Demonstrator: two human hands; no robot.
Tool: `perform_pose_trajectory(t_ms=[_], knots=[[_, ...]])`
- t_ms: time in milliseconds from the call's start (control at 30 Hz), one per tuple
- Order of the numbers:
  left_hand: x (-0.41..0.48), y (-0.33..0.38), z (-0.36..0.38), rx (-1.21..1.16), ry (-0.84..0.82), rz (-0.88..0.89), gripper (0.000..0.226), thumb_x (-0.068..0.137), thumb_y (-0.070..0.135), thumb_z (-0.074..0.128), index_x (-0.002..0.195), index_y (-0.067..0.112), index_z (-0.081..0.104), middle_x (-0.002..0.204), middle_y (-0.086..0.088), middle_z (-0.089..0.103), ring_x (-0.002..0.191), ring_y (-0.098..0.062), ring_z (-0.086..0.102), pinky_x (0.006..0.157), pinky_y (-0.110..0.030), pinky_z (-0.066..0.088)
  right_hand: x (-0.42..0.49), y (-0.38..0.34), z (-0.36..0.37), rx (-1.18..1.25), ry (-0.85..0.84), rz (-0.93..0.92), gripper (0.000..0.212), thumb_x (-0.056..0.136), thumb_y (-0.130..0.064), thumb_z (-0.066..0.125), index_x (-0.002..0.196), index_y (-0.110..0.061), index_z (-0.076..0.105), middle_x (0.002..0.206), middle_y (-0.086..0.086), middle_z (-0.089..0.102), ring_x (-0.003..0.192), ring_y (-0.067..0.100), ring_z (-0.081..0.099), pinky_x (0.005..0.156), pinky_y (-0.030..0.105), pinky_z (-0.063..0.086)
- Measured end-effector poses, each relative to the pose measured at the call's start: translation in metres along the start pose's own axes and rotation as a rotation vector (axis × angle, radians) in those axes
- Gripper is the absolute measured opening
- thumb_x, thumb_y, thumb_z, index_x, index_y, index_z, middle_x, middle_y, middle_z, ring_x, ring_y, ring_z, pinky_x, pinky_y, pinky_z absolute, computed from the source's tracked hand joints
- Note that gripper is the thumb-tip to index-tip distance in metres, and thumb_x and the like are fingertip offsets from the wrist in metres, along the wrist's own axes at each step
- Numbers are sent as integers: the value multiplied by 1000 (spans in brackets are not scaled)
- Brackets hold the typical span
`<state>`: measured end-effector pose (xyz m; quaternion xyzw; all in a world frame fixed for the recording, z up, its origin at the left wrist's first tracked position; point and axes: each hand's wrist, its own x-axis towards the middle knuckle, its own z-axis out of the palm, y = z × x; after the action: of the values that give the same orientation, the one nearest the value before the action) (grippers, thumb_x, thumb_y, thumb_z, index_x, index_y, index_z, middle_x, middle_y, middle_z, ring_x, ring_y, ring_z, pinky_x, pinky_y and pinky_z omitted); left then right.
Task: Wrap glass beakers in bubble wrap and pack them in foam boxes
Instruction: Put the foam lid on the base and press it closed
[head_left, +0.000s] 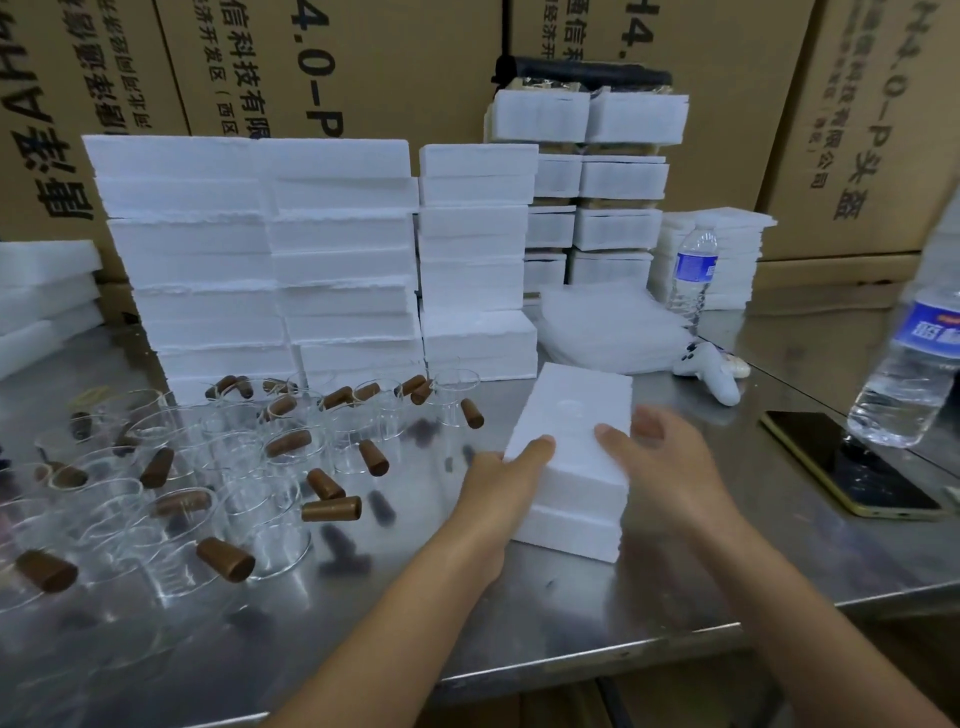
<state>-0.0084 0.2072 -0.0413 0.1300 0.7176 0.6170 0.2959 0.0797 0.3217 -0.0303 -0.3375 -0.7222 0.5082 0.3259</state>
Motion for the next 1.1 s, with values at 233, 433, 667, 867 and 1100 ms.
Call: perform_pose_trajectory(t_ms=[233, 433, 667, 867, 1100], knots=[[9, 12, 24, -41, -93, -57, 50, 83, 42, 57, 125, 18, 48, 106, 3, 59, 90, -12, 55, 60, -25, 38, 4, 3, -9, -379, -46, -155, 55, 87, -37, 61, 135, -17, 45, 137, 3, 49, 127, 18, 43, 94, 25, 33], [24, 11, 17, -12, -220, 164, 74, 80, 31, 62, 144, 43, 26, 133, 13, 50, 111, -11, 57, 95, -30, 47, 19, 6, -16, -275, -205, -132, 54, 90, -32, 57, 141, -28, 41, 150, -10, 31, 136, 7, 28, 104, 21, 23], [33, 0, 13, -3, -197, 239, 55, 93, 36, 51, 143, 42, 28, 129, 19, 49, 113, -3, 51, 94, -24, 40, 27, 11, -13, -265, -184, -181, 51, 88, -29, 57, 138, -26, 46, 145, -11, 40, 117, -2, 35, 92, 15, 23], [40, -4, 12, -38, -176, 229, 49, 94, 26, 48, 139, 39, 36, 106, 28, 53, 95, 7, 52, 73, -15, 41, 24, 17, -10, -272, -161, -217, 51, 89, -26, 58, 138, -25, 46, 145, -12, 40, 116, -6, 32, 94, 12, 21], [45, -7, 12, -35, -134, 247, 47, 94, 24, 49, 139, 36, 39, 103, 26, 55, 93, 8, 55, 77, -16, 44, 26, 22, -8, -279, -165, -247, 52, 90, -24, 58, 140, -23, 43, 145, -11, 38, 118, -7, 30, 88, 4, 18]])
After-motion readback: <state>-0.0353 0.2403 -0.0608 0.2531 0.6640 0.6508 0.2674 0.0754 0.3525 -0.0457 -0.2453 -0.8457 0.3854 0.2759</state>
